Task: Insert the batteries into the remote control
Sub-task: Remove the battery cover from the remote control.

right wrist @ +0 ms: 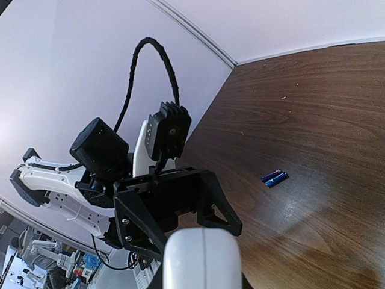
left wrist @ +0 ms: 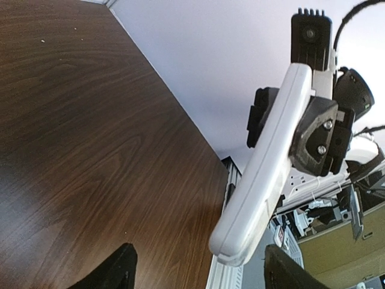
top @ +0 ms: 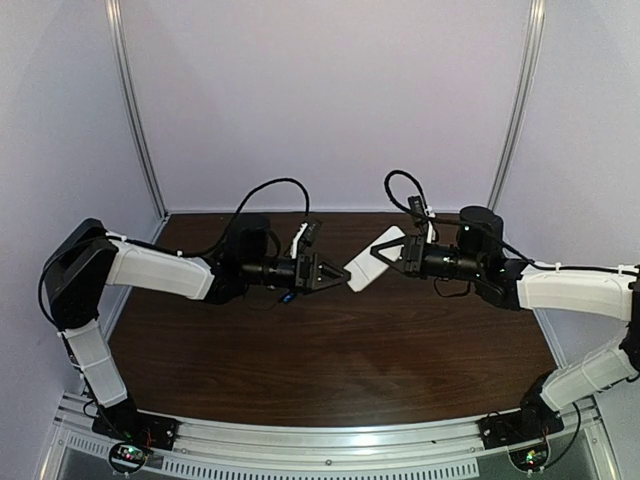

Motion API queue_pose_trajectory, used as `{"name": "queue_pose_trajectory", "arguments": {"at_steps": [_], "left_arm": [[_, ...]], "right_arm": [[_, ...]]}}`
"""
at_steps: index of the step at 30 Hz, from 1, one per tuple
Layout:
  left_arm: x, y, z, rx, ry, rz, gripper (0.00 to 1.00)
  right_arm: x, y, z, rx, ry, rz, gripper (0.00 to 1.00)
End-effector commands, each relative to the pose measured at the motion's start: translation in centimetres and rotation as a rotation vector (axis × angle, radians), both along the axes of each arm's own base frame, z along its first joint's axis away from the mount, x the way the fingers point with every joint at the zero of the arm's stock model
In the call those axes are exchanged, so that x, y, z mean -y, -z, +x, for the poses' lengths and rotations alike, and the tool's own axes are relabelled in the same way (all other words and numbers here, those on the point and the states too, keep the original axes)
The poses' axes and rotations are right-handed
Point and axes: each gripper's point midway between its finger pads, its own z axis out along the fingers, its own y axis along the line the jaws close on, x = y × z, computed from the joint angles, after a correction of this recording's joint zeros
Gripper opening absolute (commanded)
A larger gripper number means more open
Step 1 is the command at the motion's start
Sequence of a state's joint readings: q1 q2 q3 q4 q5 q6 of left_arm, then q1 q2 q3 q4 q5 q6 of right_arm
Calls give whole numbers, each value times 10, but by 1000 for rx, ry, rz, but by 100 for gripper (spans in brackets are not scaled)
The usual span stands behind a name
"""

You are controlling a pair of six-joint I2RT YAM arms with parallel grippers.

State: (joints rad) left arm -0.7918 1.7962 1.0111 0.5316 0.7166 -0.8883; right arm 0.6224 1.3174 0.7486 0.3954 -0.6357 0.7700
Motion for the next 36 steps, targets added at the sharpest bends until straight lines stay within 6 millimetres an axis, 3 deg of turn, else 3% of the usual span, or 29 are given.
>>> {"name": "queue_pose_trajectory", "arguments": {"at_steps": [1, 15, 28, 36], "left_arm": [[5, -12, 16, -14, -106, -75, 75], [30, 3, 25, -93, -170, -4, 78], [32, 29, 35, -191, -237, 44, 65], [24, 64, 35, -287, -276, 117, 49]], "right_arm": [[11, -4, 8, 36, 92, -7, 0], [7, 1, 10, 35, 103, -17, 0], [2, -6, 6, 69, 87, -19, 0], [5, -21, 0, 104, 77, 14, 0]]}}
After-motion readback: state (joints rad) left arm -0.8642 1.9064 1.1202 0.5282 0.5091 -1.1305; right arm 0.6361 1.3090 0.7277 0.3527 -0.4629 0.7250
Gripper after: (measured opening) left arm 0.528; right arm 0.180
